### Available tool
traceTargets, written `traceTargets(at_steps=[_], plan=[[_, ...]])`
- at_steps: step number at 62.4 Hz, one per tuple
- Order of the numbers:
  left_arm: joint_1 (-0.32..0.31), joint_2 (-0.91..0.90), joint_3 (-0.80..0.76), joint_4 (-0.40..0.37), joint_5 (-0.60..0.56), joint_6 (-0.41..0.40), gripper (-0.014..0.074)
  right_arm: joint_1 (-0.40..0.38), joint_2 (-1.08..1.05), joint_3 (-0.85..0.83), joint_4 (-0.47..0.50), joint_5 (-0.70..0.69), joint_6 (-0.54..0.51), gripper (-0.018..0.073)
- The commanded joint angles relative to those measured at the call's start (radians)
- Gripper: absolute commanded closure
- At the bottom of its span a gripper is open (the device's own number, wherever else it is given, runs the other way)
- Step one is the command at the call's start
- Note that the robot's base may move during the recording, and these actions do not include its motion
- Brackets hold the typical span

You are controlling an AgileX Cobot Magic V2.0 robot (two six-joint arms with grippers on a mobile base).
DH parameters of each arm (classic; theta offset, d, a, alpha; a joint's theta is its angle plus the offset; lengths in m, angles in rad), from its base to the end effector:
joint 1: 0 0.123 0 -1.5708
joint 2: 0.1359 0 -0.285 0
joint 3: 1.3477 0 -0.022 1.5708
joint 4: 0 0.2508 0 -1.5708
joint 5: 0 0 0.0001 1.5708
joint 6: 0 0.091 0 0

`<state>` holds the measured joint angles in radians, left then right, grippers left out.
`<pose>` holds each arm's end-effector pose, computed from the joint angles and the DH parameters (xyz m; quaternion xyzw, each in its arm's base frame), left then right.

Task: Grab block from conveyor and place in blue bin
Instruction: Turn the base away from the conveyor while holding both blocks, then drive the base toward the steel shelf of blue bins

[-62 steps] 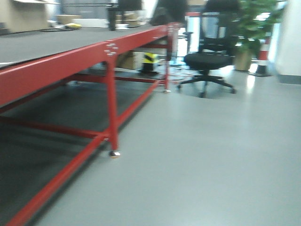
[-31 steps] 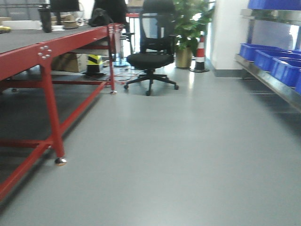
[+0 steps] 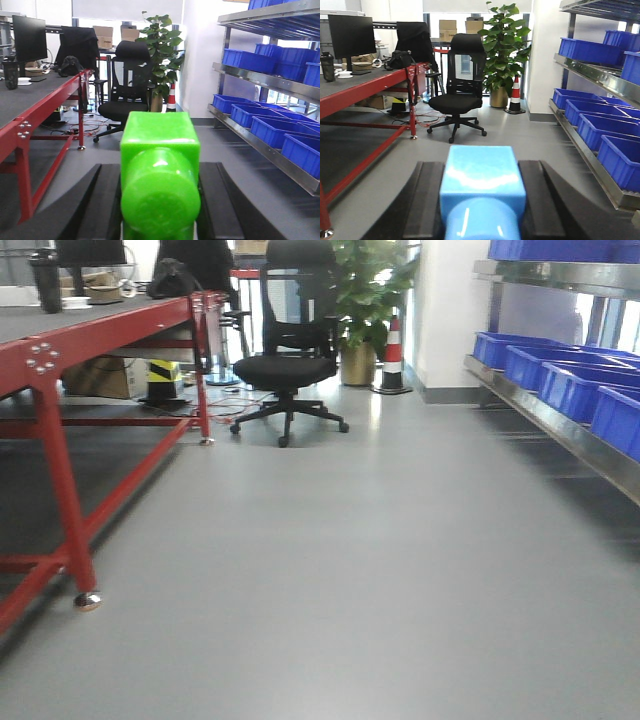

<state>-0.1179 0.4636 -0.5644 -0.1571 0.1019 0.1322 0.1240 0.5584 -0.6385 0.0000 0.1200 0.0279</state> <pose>0.0968 -0.0129 0.3601 0.0375 0.6745 -0.0577 0.7350 0.1146 0.0143 0.3730 -0.0332 0.6894 0.0549 0.7215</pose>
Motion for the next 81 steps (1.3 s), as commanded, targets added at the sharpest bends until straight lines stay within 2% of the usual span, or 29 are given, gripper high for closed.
traceTargets(at_steps=[1,81], plan=[[0.005,-0.007,-0.01,-0.007,-0.019,-0.002,0.0707,-0.002,-0.004,0.001,0.0,-0.016,-0.004,0.0727],[0.005,-0.007,-0.01,-0.007,-0.019,-0.002,0.0707,-0.002,-0.004,0.001,0.0,-0.02,-0.004,0.0727]])
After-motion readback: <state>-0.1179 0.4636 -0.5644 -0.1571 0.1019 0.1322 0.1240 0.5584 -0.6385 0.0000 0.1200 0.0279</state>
